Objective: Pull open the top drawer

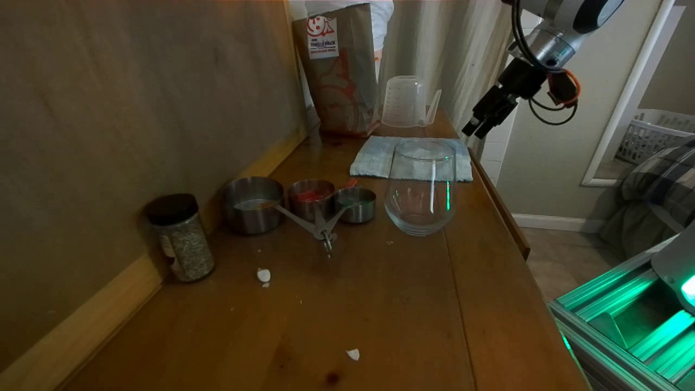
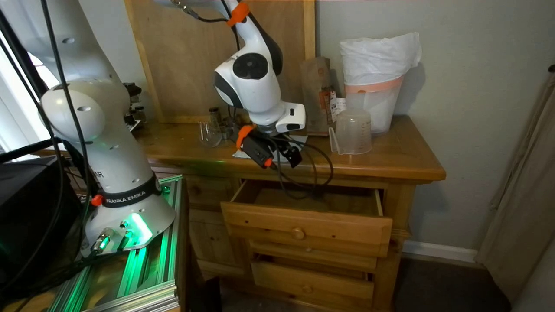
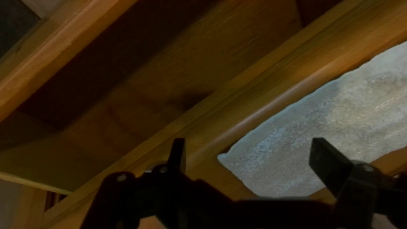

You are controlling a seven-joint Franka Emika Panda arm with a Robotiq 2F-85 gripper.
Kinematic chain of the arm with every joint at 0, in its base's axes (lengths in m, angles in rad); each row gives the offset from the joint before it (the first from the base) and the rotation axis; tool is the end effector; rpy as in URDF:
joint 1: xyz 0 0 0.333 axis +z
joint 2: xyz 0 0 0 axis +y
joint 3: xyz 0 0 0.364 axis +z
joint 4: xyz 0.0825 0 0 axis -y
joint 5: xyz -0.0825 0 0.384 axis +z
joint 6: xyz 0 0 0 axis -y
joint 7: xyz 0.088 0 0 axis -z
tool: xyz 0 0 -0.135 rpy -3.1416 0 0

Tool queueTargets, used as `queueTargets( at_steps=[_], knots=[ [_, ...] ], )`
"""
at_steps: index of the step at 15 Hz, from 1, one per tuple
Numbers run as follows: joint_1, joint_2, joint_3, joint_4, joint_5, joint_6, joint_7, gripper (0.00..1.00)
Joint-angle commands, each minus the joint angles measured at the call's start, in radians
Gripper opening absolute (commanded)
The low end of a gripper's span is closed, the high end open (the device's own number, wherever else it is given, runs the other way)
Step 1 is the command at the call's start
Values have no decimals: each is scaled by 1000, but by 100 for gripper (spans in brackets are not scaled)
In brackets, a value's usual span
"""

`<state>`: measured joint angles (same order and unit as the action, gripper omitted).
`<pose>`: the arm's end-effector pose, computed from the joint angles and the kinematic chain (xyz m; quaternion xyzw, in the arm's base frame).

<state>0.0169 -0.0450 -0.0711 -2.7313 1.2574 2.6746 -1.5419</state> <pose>0.3829 -0.0374 0.2502 -0.9515 -0.1598 -0.1843 0.1876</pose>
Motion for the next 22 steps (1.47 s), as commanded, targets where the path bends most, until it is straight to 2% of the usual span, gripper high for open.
queueTargets(
  at_steps=[1,11,12,13,22],
  knots=[
    [9,38,8,35,36,6,15,100],
    [4,142,10,101,43,-1,6,100],
    [3,149,10,106,47,0,5,84],
    [3,154,10,109,50,1,4,72],
    [-7,164,-3,118,56,22,9,10]
  ],
)
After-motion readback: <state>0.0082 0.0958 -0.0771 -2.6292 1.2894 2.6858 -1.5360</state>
